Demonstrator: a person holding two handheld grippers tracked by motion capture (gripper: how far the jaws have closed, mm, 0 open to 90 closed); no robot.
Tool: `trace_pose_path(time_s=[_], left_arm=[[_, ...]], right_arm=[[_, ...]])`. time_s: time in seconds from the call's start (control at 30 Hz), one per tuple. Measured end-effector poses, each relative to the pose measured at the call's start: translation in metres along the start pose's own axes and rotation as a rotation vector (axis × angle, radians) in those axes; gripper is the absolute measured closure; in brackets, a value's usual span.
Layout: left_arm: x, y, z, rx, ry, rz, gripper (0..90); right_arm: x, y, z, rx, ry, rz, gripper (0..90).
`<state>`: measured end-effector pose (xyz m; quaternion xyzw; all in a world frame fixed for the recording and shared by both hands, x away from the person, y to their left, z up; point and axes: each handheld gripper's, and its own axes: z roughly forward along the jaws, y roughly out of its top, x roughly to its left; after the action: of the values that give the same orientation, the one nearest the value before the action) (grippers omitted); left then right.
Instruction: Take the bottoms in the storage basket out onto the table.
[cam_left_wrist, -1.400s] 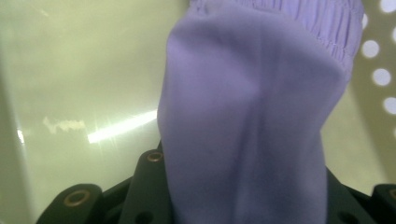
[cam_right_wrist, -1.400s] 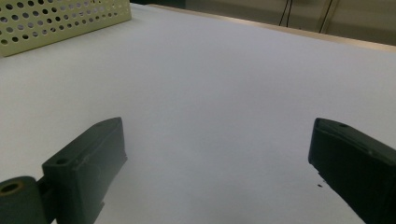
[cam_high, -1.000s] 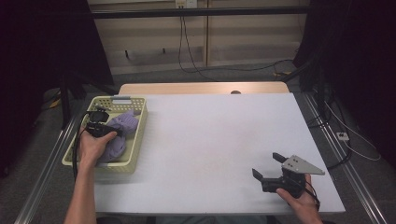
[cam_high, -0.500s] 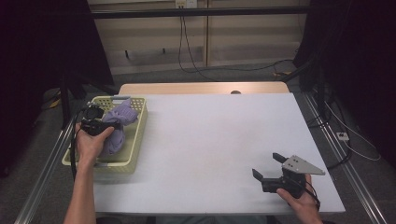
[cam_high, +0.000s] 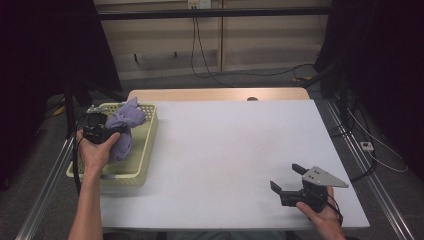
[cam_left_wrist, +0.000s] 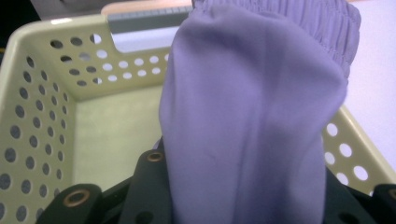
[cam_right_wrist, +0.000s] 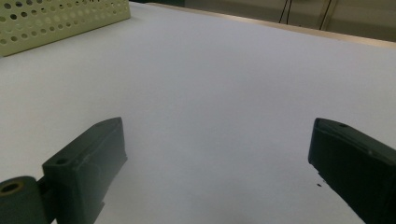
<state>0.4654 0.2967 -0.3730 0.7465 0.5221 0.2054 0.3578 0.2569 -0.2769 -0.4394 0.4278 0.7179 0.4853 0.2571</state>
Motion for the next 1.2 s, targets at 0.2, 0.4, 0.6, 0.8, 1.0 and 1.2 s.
trace_pose_path(time_s=[0.2,0.4,0.6,0.8,1.0,1.2], left_arm=[[-0.001,0.001,-0.006,-0.067,0.012,0.005,66.4],[0.000,0.001,-0.011,-0.123,0.008,-0.005,66.4],[0.000,0.001,-0.012,-0.156,-0.035,0.015,66.3],[0.000,0.002,-0.015,-0.195,-0.050,0.008,66.3],[0.000,0.002,-0.019,-0.227,-0.065,0.002,66.3],[0.000,0.003,-0.025,-0.269,-0.055,-0.005,66.4]], right_arm=[[0.000,0.000,0.000,0.000,0.001,0.000,4.0],[0.000,0.000,0.000,0.001,0.001,0.000,4.0],[0.000,0.000,0.000,0.001,0.002,0.001,4.0],[0.000,0.000,0.000,0.000,0.002,0.003,4.0],[0.000,0.000,0.000,0.000,0.004,0.000,4.0],[-0.001,0.000,0.000,0.000,0.001,0.002,4.0]])
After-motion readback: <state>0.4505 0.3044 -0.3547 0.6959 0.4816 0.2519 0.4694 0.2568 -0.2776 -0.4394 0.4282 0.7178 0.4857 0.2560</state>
